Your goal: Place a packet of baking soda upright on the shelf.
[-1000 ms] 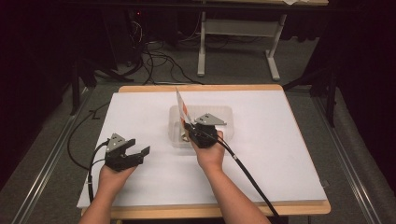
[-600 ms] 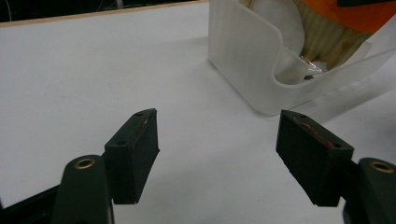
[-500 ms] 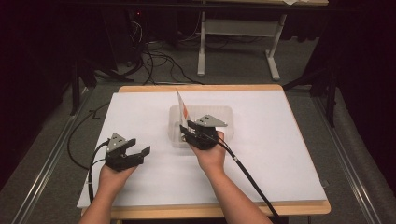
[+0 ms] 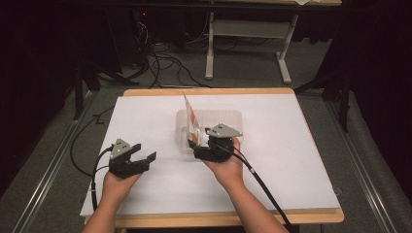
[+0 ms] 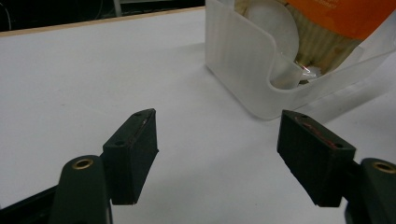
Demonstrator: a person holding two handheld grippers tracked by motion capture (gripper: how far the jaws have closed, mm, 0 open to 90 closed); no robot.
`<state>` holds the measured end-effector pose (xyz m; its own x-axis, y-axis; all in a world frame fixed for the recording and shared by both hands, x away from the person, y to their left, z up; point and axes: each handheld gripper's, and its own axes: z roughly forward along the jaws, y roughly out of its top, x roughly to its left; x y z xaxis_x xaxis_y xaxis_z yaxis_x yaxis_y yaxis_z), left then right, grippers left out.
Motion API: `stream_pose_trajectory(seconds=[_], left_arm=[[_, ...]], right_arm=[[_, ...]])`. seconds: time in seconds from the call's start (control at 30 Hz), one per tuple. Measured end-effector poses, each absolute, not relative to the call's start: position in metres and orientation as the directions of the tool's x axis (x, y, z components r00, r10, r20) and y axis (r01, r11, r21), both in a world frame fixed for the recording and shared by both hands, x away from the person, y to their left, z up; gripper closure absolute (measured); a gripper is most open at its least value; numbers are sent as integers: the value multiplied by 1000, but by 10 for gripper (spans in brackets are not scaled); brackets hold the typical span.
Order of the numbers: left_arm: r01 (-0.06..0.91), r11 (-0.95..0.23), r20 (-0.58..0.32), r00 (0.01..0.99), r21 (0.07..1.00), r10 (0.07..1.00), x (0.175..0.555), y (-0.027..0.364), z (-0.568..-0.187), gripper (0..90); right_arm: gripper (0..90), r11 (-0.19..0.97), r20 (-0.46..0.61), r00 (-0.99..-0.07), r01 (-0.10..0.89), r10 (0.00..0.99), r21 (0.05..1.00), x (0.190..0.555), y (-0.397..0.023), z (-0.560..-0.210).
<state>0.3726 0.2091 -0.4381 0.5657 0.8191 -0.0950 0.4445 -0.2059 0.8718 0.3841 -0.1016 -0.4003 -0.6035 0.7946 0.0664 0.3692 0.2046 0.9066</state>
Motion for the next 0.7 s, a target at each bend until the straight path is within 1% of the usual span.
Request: stream_pose_trajectory(seconds=[0.2,0.4,0.5,0.53,0.7], left_arm=[[446,-199,-97,558,873,824,373,211,-438,281],[453,-209,-94,559,867,824,374,210,-439,254],[457,-214,-90,557,863,826,374,210,-440,247],[458,-218,-87,556,862,826,374,210,-440,246],[462,-223,-82,553,858,829,372,208,-441,241]], right_arm=[[252,212,57,-604,365,795,907,370,-123,-401],[270,228,14,-594,331,804,916,349,-166,-396],[272,240,-21,-555,325,831,915,337,-201,-395],[272,235,-21,-545,326,838,916,335,-211,-395],[269,186,-10,-431,368,902,911,317,-278,-401]])
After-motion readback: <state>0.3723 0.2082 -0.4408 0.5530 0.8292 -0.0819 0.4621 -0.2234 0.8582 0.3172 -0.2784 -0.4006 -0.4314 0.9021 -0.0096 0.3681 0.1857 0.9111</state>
